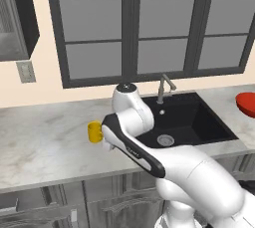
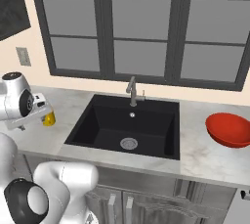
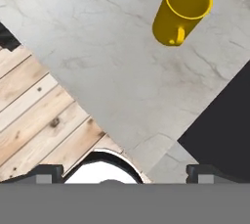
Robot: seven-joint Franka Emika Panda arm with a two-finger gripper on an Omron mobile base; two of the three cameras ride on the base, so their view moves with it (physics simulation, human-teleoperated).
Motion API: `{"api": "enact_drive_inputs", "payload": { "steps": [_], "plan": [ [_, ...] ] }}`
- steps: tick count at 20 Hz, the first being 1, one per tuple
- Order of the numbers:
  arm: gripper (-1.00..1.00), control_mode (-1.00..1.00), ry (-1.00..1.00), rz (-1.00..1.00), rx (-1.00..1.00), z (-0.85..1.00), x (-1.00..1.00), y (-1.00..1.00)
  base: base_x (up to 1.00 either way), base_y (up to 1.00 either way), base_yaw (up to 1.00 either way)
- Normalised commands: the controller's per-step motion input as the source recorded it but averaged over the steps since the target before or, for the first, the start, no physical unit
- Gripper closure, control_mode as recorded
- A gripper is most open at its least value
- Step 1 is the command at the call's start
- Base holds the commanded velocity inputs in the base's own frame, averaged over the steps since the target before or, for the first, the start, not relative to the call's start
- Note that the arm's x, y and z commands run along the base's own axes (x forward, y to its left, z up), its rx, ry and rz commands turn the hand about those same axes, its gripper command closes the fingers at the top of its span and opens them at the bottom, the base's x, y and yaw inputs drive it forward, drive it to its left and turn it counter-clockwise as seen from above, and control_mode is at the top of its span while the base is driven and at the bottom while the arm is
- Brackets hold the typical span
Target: Pick the mug and place it in the sink. Pick the bowl and place it in the open cabinet and then close the cabinet.
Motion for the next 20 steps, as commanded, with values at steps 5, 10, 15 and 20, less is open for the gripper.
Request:
{"api": "enact_drive_inputs", "payload": {
  "steps": [5, 10, 15, 20],
  "plan": [
    [-1.00, -1.00, -0.01, 0.00, 0.03, -0.11, 0.42, 0.00, 0.00, 0.00, 0.00],
    [-1.00, -1.00, -0.02, 0.00, 0.04, -0.18, 0.45, 0.01, 0.00, 0.00, 0.00],
    [-1.00, -1.00, 0.00, 0.00, 0.05, -0.19, 0.38, 0.02, 0.00, 0.00, 0.00],
    [-1.00, -1.00, 0.00, 0.00, 0.03, -0.18, 0.22, 0.08, 0.00, 0.00, 0.00]
  ]
}}
